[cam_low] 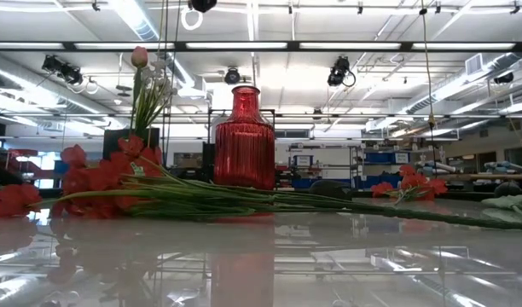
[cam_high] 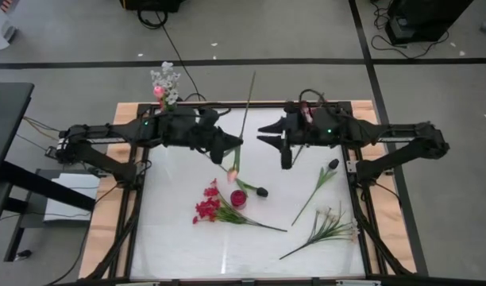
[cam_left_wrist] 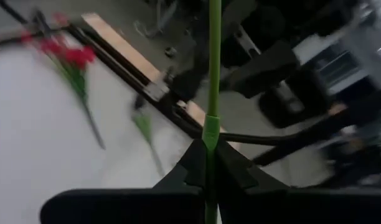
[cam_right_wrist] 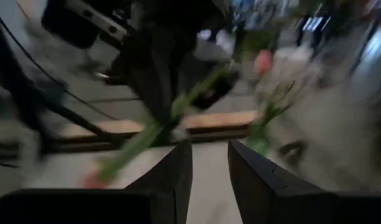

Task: Sort flowers into vase by color
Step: Put the pink flowers into the green flower vase

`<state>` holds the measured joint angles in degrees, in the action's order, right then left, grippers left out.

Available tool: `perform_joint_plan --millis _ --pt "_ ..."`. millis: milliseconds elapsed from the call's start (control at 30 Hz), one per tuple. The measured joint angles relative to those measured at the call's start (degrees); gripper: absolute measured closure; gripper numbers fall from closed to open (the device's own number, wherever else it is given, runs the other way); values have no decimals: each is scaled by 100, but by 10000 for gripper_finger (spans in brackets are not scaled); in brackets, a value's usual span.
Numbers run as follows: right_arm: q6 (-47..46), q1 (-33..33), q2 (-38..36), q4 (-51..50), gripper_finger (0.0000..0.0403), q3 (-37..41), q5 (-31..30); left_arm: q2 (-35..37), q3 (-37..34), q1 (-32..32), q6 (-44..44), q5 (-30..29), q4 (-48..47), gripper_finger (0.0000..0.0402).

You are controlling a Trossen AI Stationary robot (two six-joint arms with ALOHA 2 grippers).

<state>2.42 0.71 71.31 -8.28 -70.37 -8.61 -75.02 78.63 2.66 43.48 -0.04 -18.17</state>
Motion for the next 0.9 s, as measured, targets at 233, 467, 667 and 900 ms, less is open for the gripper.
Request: perform_joint_plan --millis 233,467,667,900 --pt "4732 -505 488 177 274 -305 -1756 2 2 305 1477 1084 36 383" --pt "7011 -556 1135 1418 258 -306 -2492 2 2 549 2360 1715 50 383" --pt "7950 -699 1466 2365 256 -308 -2851 2 2 661 2728 1683 64 383" --pt "8347 -807 1491 2381 258 -308 -2893 2 2 715 2792 1743 87 383"
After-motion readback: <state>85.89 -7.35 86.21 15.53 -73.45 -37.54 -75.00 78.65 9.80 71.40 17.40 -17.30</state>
